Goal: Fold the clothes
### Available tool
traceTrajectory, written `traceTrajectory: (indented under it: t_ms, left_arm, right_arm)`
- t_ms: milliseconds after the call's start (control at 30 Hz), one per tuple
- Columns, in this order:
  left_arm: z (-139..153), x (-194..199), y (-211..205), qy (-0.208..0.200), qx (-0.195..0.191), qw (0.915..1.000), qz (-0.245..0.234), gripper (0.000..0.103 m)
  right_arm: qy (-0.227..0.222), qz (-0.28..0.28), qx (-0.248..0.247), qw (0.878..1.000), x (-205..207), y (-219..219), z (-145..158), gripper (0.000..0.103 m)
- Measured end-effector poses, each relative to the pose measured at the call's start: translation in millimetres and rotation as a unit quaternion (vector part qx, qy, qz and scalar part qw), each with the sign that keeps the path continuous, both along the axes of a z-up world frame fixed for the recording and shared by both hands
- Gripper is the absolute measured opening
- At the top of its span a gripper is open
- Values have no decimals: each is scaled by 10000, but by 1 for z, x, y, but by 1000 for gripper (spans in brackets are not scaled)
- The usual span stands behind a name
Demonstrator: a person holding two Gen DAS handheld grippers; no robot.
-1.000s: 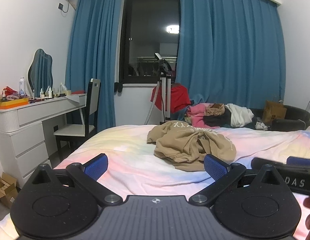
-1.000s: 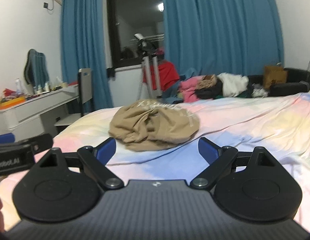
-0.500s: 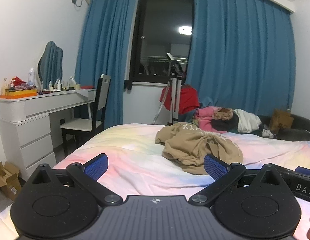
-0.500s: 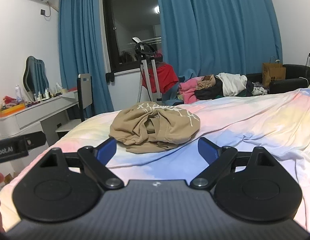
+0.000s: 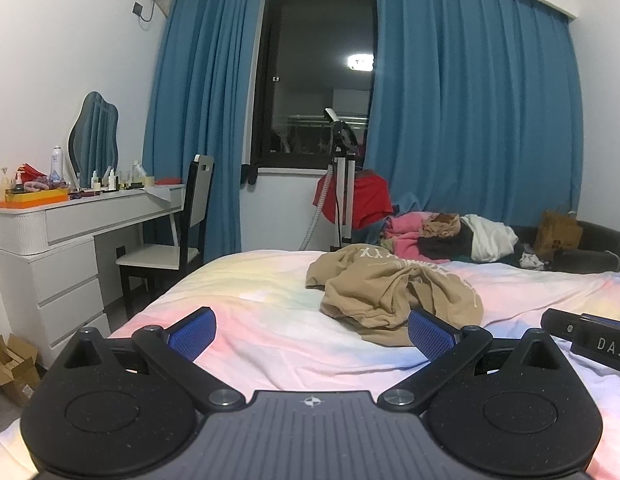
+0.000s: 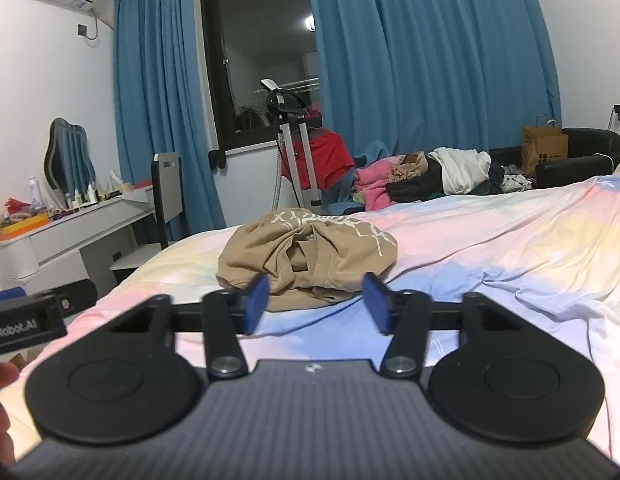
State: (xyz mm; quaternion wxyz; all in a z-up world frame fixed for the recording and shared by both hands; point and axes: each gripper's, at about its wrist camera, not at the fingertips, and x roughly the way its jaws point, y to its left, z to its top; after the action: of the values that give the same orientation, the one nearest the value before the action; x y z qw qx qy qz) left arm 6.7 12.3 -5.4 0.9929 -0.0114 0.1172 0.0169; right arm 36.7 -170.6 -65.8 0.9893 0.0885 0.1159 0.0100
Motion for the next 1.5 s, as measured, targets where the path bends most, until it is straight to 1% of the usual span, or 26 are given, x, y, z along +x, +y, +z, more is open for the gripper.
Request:
traceTrajectory:
  t_ms: [33, 67, 100, 167, 233, 300, 433, 533, 633, 700, 767, 833, 867, 933, 1000, 1067, 1167, 1200, 1233, 1267, 1300, 1333, 1400, 1500]
  left_arm:
    - [0, 0, 0, -10, -23, 10000, -28, 103]
    - [0, -1, 1, -20, -47, 10000, -56, 103]
    - [-1, -2, 2, -32, -64, 10000, -61, 103]
    - [-2, -3, 3, -38, -98, 9999, -89, 103]
    - [-3, -3, 3, -38, -123, 9998, -124, 102]
    - [-5, -3, 3, -31, -139, 9998, -166, 101]
    - [-10, 0, -2, 44, -88, 9995, -297, 99]
    - [-16, 3, -8, 136, -33, 9991, -412, 98]
    - [-25, 7, -15, 268, 37, 9980, -568, 96]
    - [-32, 20, -24, 408, 126, 9967, -688, 94]
    - [-39, 37, -36, 574, 265, 9946, -818, 89]
    - [-46, 62, -52, 784, 564, 9910, -928, 72]
    - [-47, 76, -58, 860, 670, 9888, -1018, 70]
    - [-51, 104, -71, 803, 801, 9882, -1031, 70]
    - [-53, 140, -80, 767, 787, 9889, -1003, 67]
    - [-58, 176, -91, 774, 679, 9897, -990, 64]
    - [-70, 226, -101, 766, 398, 9917, -952, 61]
    - [-76, 242, -104, 777, 319, 9921, -930, 57]
    - [-81, 255, -106, 819, 302, 9921, -902, 52]
    - [-87, 269, -109, 863, 286, 9920, -872, 49]
    - [-93, 281, -110, 905, 291, 9917, -862, 41]
    - [-100, 292, -111, 947, 296, 9914, -851, 29]
    - [-104, 300, -104, 817, 210, 9936, -748, 9]
    - [-95, 292, -89, 441, -97, 9959, -785, 6]
  right_arm:
    - [22, -10, 15, 10000, 0, -1, 1, 45]
    - [62, -15, 34, 10000, 1, -1, 2, 41]
    - [106, -18, 51, 9999, 2, -2, 2, 35]
    - [184, -32, 70, 9998, 3, -2, 1, 30]
    - [185, -18, 109, 9998, 2, -3, 1, 27]
    - [186, 11, 185, 9997, 1, -4, 3, 22]
    - [225, 39, 427, 9988, -2, -8, 13, 22]
    - [455, 30, 586, 9972, 2, -15, 30, 22]
    - [556, -40, 604, 9966, 3, -27, 48, 22]
    - [582, -66, 646, 9962, 5, -39, 54, 22]
    - [576, -145, 669, 9960, 7, -49, 53, 22]
    - [561, -211, 933, 9938, 11, -63, 44, 22]
    - [576, -220, 1111, 9919, 14, -69, 38, 22]
    - [616, -217, 1385, 9882, 20, -78, 24, 22]
    - [668, -215, 1391, 9878, 28, -82, 12, 22]
    - [756, -184, 1321, 9882, 36, -82, 1, 23]
    - [920, -30, 1506, 9843, 52, -86, -14, 23]
    - [957, -31, 1546, 9833, 59, -88, -18, 23]
    - [971, -43, 1558, 9830, 64, -89, -22, 23]
    - [997, -56, 1545, 9829, 70, -90, -27, 23]
    - [1029, -72, 1528, 9829, 76, -92, -32, 23]
    - [1060, -79, 1533, 9824, 81, -93, -36, 23]
    - [1111, -78, 1555, 9815, 88, -95, -45, 23]
    - [1198, -71, 1579, 9801, 99, -98, -57, 23]
